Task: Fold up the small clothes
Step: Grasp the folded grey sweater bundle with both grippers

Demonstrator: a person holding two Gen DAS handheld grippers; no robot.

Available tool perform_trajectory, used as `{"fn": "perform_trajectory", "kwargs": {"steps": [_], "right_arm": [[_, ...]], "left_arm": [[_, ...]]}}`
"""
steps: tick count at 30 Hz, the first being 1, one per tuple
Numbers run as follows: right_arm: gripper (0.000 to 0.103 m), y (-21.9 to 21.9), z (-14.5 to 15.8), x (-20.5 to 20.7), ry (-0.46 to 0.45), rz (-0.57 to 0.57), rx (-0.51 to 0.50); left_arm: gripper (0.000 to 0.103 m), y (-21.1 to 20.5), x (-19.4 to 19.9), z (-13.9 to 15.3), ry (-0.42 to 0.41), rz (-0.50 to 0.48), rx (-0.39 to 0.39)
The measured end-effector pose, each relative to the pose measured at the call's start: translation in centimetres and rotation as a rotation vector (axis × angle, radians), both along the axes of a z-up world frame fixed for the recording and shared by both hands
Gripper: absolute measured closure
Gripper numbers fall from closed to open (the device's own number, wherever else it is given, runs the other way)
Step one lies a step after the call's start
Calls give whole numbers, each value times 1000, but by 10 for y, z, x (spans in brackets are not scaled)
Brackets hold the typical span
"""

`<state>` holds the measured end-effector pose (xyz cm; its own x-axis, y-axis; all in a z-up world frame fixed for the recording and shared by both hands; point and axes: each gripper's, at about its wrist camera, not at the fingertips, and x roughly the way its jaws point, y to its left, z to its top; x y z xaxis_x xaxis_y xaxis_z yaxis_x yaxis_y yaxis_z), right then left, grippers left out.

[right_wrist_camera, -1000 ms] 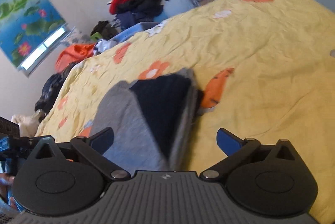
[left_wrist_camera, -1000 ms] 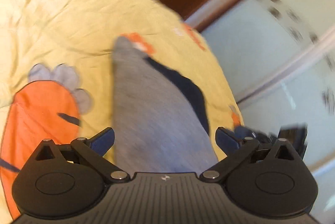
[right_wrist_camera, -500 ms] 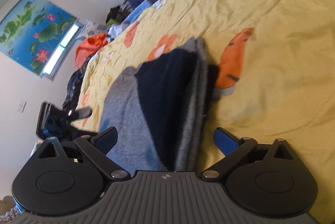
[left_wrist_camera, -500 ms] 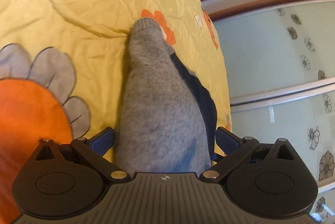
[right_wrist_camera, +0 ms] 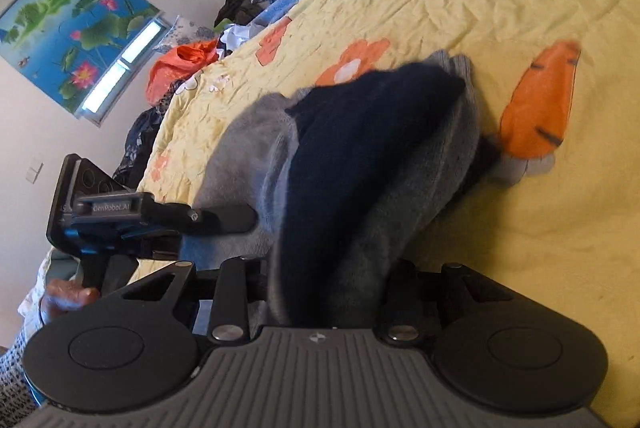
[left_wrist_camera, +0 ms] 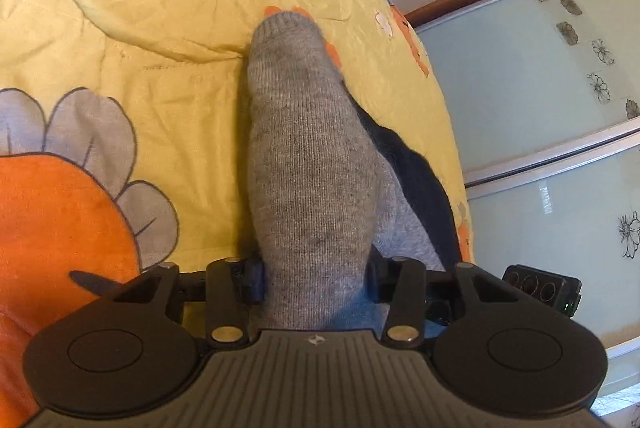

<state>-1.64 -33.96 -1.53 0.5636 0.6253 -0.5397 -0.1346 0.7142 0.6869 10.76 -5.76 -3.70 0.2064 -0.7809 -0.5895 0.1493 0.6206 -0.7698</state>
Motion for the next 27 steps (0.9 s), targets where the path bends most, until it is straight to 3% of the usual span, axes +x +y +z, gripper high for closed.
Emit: {"fn": "perform_trajectory", "kwargs": {"steps": [4, 12, 16, 20, 21, 22, 23, 24, 25, 26, 27], "right_arm": [[68, -1, 4, -11, -6, -44, 23], [70, 42, 63, -2, -105, 18, 35], [71, 70, 82, 19, -131, 53, 60], [71, 90, 69, 43, -86, 41, 67], [68, 97, 61, 49, -74, 50, 35], [57, 100, 50, 55, -40, 49, 19], [46, 108, 40, 57, -16, 40, -7], [41, 111, 36, 54, -20, 26, -41], [29, 111, 34, 46, -33, 14, -62], [15, 110, 35, 38, -44, 28, -68], [8, 110, 35, 29, -54, 53, -78]], "left_arm": [[66, 1, -9, 14, -64, -11, 18], [67, 60, -14, 64, -133, 37, -34], [67, 100, -2, 100, -174, 23, 23], [64, 118, 22, 96, -162, 0, 116], [62, 121, 30, 85, -137, -11, 131], [56, 121, 38, 74, -108, -5, 161], [44, 123, 43, 60, -81, 0, 209], [39, 126, 43, 50, -56, 7, 246], [38, 132, 39, 45, -36, 19, 260], [34, 139, 30, 42, -21, 19, 223], [30, 145, 18, 43, -29, 10, 186]]}}
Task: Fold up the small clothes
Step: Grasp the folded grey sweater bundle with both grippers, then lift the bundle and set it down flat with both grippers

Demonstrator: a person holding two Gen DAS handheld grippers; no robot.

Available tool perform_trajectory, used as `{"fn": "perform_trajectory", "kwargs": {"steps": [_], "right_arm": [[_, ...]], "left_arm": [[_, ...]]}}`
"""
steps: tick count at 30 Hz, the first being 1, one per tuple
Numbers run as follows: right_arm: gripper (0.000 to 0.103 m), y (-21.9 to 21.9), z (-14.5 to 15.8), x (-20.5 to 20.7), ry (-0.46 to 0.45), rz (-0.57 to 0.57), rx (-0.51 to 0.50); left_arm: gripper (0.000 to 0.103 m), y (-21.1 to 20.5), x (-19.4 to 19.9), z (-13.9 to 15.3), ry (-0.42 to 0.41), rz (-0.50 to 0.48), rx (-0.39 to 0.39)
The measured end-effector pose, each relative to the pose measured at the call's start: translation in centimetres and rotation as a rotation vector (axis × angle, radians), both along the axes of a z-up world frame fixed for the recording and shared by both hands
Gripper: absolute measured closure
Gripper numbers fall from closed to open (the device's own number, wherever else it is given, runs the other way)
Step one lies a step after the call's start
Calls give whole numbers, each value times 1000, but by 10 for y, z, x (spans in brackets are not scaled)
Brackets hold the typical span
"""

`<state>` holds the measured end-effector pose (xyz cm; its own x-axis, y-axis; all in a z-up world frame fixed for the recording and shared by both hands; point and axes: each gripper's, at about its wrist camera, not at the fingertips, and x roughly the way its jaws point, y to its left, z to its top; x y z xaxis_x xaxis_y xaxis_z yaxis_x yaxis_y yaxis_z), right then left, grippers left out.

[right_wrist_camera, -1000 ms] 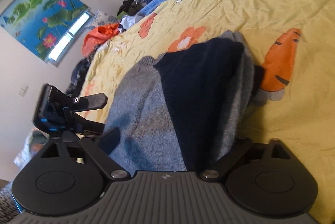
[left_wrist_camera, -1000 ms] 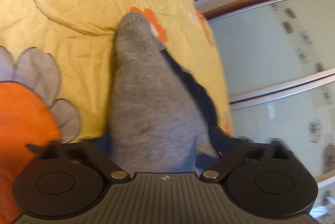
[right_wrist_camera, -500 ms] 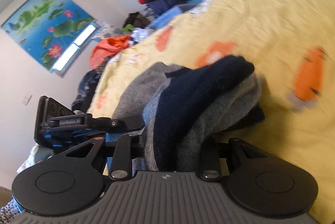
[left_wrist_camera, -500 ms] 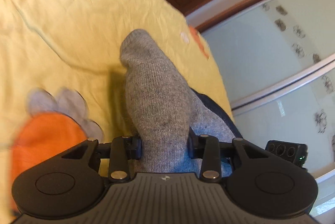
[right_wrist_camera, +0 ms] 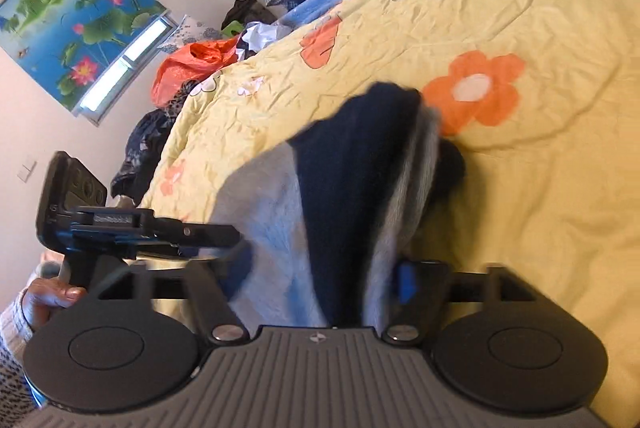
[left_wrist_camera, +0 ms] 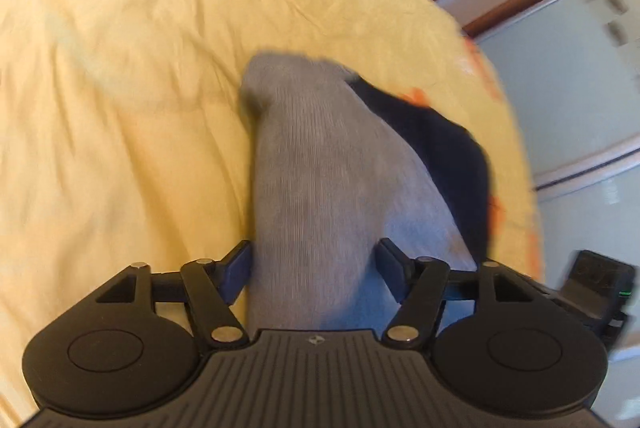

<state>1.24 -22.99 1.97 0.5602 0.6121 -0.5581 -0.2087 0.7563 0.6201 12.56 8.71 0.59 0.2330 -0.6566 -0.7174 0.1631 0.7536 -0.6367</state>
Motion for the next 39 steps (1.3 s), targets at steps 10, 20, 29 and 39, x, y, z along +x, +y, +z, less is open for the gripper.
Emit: {"fn": "perform_trajectory", "kwargs": {"steps": [10, 20, 29, 39], "right_arm": [[5, -9, -17, -63, -14, 40, -20], [84, 9, 0, -69, -13, 5, 105], [48, 5, 8, -102, 8, 22, -62], [61, 40, 55, -65, -340, 107, -516]], "left_arm": [[0, 32, -77, -28, 67, 132, -226], [86, 6, -91, -10, 40, 60, -148], [84, 30, -126, 1, 18, 9, 8], [6, 2, -118, 85, -430, 78, 320]]}}
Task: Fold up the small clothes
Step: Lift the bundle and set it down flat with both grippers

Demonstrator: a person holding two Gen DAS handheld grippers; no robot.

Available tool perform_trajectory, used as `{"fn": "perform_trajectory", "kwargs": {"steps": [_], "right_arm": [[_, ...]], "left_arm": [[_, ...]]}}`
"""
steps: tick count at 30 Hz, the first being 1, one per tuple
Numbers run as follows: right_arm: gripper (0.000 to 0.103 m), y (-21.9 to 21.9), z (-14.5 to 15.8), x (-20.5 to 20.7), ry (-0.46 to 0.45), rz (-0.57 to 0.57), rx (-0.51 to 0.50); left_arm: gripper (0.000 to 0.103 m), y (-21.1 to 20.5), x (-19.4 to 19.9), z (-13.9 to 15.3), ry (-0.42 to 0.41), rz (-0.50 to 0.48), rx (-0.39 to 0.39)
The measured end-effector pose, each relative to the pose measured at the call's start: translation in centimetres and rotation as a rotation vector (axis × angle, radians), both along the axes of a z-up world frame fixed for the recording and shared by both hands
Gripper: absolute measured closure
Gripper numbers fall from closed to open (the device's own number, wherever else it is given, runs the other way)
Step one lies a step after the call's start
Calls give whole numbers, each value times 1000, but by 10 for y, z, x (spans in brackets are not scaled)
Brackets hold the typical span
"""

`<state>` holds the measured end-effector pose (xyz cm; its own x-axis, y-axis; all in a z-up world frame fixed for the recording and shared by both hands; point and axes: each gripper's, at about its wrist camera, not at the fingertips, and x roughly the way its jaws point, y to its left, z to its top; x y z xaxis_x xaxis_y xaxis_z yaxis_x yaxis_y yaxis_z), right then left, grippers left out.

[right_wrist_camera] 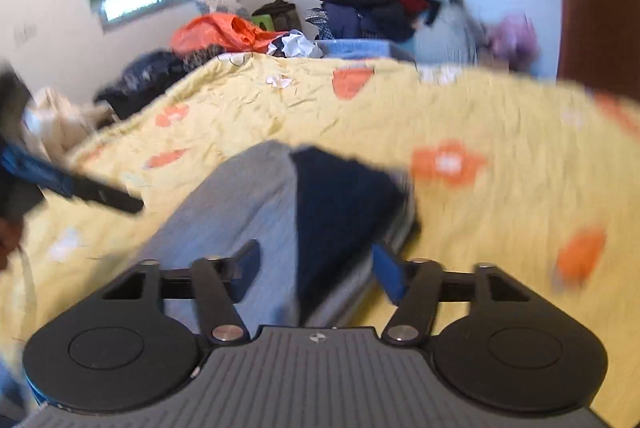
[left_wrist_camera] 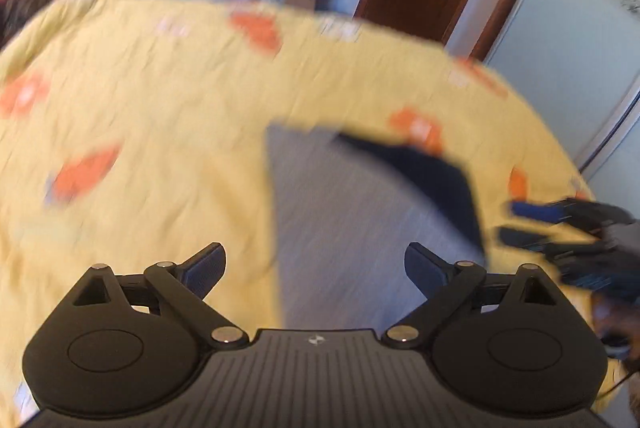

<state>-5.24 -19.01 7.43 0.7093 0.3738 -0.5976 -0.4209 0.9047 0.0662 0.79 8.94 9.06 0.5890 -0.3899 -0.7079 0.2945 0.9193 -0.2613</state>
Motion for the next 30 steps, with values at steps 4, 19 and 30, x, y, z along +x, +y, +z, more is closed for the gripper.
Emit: {"fn": "perform_trajectory", "kwargs": {"steps": [4, 19, 30], "right_arm": [[71, 26, -21, 43, 11, 34, -152], [51, -4, -28, 36, 20, -110, 34], [7, -12, -73, 14, 110, -143, 14]], "left_arm": [[6, -56, 39, -17, -71, 68, 75], [0, -73, 56, -87, -48, 155, 137], [0, -69, 36, -85, -43, 160, 144]]}}
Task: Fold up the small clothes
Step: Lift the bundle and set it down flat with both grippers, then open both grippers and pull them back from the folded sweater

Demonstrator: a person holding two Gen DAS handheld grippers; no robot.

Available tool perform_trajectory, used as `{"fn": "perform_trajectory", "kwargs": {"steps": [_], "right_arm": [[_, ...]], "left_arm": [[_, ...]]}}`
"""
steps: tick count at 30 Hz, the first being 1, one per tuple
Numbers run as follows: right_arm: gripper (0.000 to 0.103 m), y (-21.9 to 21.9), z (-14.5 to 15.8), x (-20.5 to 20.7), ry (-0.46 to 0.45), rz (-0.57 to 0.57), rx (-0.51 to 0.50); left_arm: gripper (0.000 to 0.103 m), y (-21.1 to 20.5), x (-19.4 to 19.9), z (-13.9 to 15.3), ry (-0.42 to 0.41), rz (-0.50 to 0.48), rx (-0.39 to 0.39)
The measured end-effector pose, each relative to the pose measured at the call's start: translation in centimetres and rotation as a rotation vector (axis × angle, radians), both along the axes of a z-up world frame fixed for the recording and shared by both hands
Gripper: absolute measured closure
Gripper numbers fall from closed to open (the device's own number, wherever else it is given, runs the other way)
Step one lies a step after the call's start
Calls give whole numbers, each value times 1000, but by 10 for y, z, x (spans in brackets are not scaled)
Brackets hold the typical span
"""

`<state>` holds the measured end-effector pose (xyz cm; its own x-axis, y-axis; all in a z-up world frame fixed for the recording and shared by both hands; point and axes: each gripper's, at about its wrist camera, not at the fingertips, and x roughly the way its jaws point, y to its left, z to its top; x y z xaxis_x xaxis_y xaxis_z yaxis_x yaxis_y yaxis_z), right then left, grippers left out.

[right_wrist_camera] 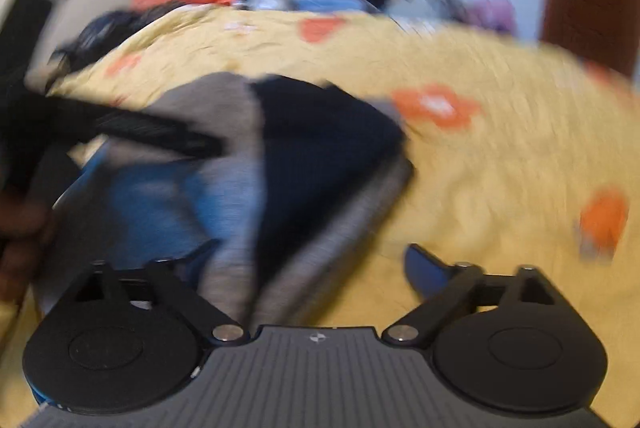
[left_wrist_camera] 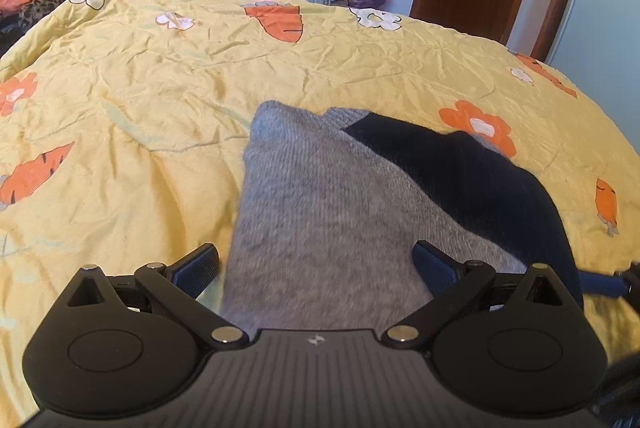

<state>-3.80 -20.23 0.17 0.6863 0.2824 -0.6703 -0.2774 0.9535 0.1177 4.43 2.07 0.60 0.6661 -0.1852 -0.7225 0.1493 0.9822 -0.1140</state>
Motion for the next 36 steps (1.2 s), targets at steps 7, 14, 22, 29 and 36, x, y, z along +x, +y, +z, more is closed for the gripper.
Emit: {"fn": "perform_trajectory", "kwargs": {"steps": [7, 14, 22, 29, 36], "right_arm": [[21, 31, 34, -47, -145, 53, -83], [16, 32, 11, -51, -93, -6, -100], [0, -32, 7, -94, -47, -318, 12], [0, 1, -10, -117, -48, -328, -66], [0, 35, 2, -162, -75, -305, -63]], "left_arm": [[0, 6, -19, 6, -11, 4, 3], [0, 19, -50, 12, -53, 2, 25], [0, 63, -103, 9, -82, 35, 59], [0, 84, -137, -2, -94, 62, 129], [0, 76, -184, -3, -99, 70, 95]]}}
